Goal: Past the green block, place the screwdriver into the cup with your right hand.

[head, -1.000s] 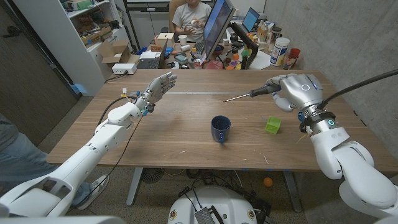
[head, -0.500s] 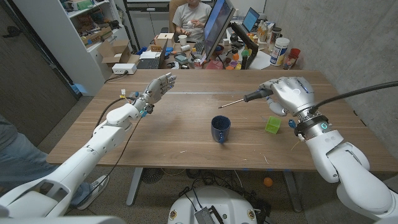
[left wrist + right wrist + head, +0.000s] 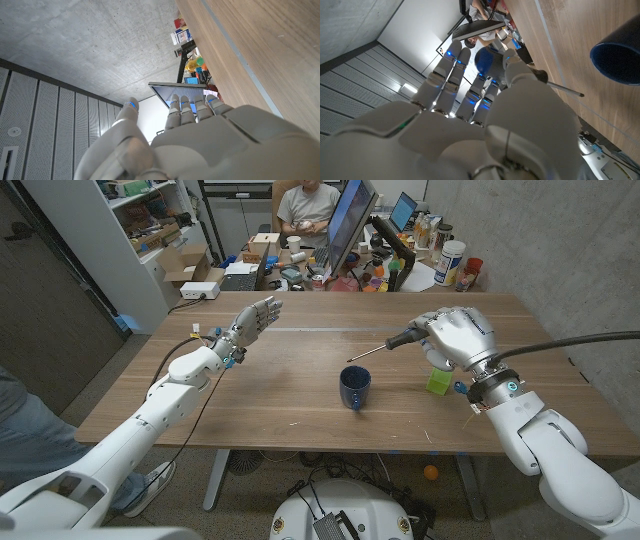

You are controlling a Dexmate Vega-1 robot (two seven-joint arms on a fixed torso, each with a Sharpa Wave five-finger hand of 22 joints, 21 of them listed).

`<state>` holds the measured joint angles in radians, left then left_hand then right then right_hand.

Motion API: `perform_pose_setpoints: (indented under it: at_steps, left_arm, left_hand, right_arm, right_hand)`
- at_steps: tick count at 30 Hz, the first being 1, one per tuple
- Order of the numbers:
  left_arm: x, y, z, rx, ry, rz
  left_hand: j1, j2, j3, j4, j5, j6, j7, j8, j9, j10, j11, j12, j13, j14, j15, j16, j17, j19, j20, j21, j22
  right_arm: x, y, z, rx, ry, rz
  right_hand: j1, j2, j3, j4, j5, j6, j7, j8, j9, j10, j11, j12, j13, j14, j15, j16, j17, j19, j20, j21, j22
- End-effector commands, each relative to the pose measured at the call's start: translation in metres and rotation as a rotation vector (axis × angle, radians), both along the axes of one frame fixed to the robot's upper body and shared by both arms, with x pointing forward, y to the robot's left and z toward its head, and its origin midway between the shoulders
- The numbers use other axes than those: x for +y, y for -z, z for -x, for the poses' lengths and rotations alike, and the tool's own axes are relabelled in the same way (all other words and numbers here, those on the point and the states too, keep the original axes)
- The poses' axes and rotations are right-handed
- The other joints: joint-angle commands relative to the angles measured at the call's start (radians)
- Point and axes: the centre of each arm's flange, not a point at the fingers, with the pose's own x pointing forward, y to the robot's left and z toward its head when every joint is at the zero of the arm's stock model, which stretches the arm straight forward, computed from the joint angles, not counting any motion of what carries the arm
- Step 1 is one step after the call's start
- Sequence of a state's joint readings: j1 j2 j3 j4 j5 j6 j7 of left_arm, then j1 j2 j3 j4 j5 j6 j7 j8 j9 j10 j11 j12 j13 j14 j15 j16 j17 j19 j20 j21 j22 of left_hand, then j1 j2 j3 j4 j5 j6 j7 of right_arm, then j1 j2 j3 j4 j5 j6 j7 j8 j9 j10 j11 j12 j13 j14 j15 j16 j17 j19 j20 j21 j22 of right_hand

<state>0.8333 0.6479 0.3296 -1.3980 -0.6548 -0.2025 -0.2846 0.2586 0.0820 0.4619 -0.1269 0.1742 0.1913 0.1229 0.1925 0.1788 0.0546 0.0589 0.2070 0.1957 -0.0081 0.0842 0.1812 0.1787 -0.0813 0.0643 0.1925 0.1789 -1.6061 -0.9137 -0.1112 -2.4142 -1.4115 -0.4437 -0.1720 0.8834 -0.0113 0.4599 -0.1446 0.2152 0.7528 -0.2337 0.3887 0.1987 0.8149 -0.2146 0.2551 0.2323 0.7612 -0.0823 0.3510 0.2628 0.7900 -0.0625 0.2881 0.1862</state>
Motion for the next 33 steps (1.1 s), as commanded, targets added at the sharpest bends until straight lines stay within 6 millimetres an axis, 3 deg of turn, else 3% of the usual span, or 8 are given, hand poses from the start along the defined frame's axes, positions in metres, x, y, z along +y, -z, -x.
perform_pose_setpoints:
  at_steps: [1,17,27,33]
  left_arm:
    - [0.0,0.002,0.01,-0.012,0.002,0.001]
    - [0.003,0.005,0.016,0.002,-0.014,-0.019]
    - [-0.006,-0.004,0.019,-0.001,-0.003,-0.073]
    - [-0.012,-0.005,0.017,0.003,0.011,-0.086]
  left_hand:
    - [0.001,0.008,-0.001,-0.004,-0.001,0.002,0.001,-0.002,0.006,0.003,0.0,0.003,0.002,0.0,0.006,0.006,0.003,-0.006,0.002,0.005,0.002]
    - [0.0,0.008,-0.002,-0.004,-0.001,0.002,0.001,-0.002,0.006,0.002,-0.002,0.003,0.002,-0.001,0.006,0.006,0.003,-0.007,0.002,0.005,0.002]
    - [0.0,0.007,-0.002,-0.004,-0.001,0.002,0.001,-0.002,0.006,0.004,-0.004,0.004,0.002,-0.001,0.005,0.007,0.003,-0.007,0.001,0.005,0.002]
    - [0.0,0.007,-0.003,-0.004,-0.001,0.001,0.002,-0.002,0.006,0.002,-0.004,0.003,0.002,-0.001,0.006,0.007,0.003,-0.007,0.001,0.005,0.002]
  right_arm:
    - [0.006,0.002,-0.013,-0.047,-0.002,0.131]
    - [-0.008,0.009,-0.016,-0.013,0.006,0.231]
    - [-0.014,0.017,-0.018,-0.122,-0.027,0.283]
    - [-0.014,0.013,-0.018,-0.165,-0.05,0.32]
  right_hand:
    - [0.007,0.016,0.016,0.007,0.007,0.138,0.013,0.013,0.004,0.006,-0.001,-0.002,0.004,-0.007,-0.092,-0.006,0.003,-0.008,-0.001,-0.002,0.0]
    - [0.011,0.017,0.022,0.004,0.008,0.142,0.012,0.016,0.005,0.0,-0.002,-0.012,0.003,-0.012,-0.098,-0.016,0.006,-0.019,-0.001,-0.008,0.0]
    - [0.015,0.017,0.027,0.001,0.01,0.147,0.012,0.022,0.01,-0.005,-0.002,-0.018,0.003,-0.02,-0.103,-0.025,0.007,-0.026,-0.005,-0.011,0.0]
    - [0.016,0.013,0.033,0.0,0.014,0.159,0.012,0.038,0.02,-0.003,-0.002,-0.023,0.009,-0.026,-0.106,-0.04,0.013,-0.071,-0.017,-0.031,0.0]
